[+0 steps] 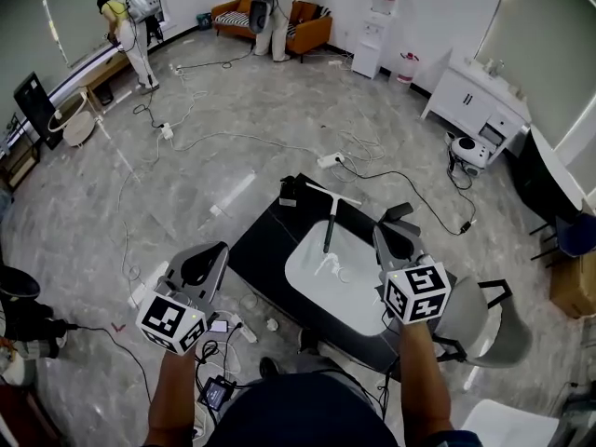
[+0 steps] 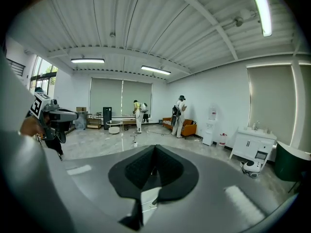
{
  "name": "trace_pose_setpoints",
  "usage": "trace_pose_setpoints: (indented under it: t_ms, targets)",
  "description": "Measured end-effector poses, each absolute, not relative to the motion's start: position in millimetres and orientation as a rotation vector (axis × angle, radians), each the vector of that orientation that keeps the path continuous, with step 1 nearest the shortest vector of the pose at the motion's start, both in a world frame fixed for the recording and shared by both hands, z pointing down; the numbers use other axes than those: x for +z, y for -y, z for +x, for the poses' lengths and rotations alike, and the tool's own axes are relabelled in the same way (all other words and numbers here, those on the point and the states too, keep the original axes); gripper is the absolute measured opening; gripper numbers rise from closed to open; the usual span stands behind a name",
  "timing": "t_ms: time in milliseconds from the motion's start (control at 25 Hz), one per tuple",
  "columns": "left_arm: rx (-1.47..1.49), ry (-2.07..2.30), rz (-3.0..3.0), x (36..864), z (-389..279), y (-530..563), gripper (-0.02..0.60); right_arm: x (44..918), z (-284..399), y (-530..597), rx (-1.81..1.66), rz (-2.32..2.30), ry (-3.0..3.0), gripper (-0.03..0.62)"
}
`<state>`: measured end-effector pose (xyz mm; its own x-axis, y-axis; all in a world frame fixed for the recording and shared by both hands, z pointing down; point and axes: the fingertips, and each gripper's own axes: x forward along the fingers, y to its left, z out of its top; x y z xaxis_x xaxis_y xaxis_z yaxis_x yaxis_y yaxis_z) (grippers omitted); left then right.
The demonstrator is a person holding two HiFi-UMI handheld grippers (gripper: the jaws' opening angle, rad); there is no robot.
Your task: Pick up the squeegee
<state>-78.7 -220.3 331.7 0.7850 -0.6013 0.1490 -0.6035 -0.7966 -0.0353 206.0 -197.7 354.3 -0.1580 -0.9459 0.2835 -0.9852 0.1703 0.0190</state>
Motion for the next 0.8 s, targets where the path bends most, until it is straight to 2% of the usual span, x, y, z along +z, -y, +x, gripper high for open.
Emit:
trace_pose_setpoints:
  t_ms: [800]
  targets:
    - [0.422,1.1,2.751,417.4,-57.2,294.7,0.006,531.7,262.5,368.5,0.549,1.744,2.124,0.012]
